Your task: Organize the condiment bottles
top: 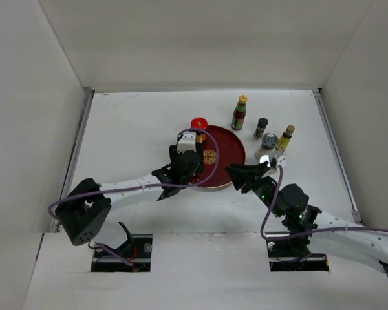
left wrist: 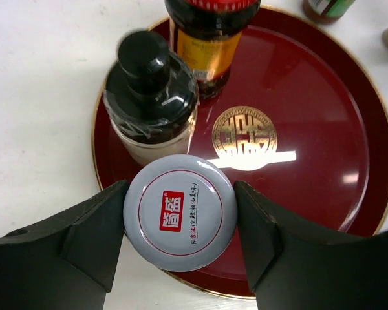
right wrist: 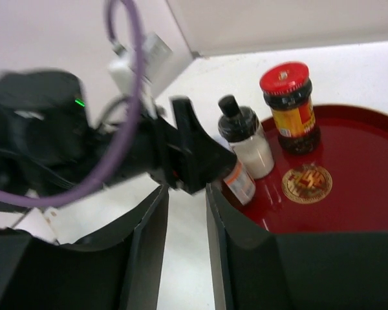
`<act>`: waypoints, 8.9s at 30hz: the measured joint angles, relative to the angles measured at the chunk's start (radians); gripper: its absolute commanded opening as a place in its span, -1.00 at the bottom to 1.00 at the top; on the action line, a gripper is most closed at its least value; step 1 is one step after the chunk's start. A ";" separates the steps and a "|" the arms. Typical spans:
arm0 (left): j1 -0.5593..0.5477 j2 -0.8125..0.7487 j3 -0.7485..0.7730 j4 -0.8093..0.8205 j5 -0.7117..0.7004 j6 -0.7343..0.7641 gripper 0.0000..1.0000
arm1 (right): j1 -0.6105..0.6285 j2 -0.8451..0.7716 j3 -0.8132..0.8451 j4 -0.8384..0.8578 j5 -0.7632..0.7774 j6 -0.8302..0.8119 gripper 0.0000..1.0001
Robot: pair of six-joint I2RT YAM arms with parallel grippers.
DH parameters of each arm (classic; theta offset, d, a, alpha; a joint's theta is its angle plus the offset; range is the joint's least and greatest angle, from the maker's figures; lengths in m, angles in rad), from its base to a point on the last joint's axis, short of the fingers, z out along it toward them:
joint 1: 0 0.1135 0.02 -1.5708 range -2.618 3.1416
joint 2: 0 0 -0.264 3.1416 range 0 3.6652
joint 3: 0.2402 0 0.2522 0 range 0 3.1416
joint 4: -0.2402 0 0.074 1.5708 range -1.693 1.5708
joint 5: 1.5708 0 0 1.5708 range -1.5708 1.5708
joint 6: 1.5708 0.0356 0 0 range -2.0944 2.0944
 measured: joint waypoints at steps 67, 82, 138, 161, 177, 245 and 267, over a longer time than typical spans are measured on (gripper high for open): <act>0.094 -0.319 -0.555 0.689 -0.161 -0.085 1.00 | -0.356 0.761 0.795 -0.529 0.209 -0.048 0.05; 0.160 -0.332 -0.562 0.685 -0.116 -0.092 1.00 | -0.488 1.198 1.070 -0.455 0.073 -0.082 0.35; 0.293 -0.300 -0.558 0.644 0.043 -0.124 0.93 | -0.582 0.834 0.907 -0.397 0.218 -0.288 -0.41; 0.309 -0.300 -0.558 0.636 0.088 -0.159 0.94 | -0.283 0.892 0.731 -0.330 0.099 -0.166 -0.37; 0.321 -0.297 -0.558 0.634 0.112 -0.167 0.94 | -0.241 0.852 0.716 -0.221 0.108 -0.166 0.69; 0.330 -0.245 -0.558 0.626 0.159 -0.194 0.95 | -0.401 0.993 0.626 -0.171 0.254 -0.035 0.84; 0.330 -0.241 -0.558 0.626 0.174 -0.194 0.95 | -0.743 1.020 0.715 -0.210 0.217 0.004 0.70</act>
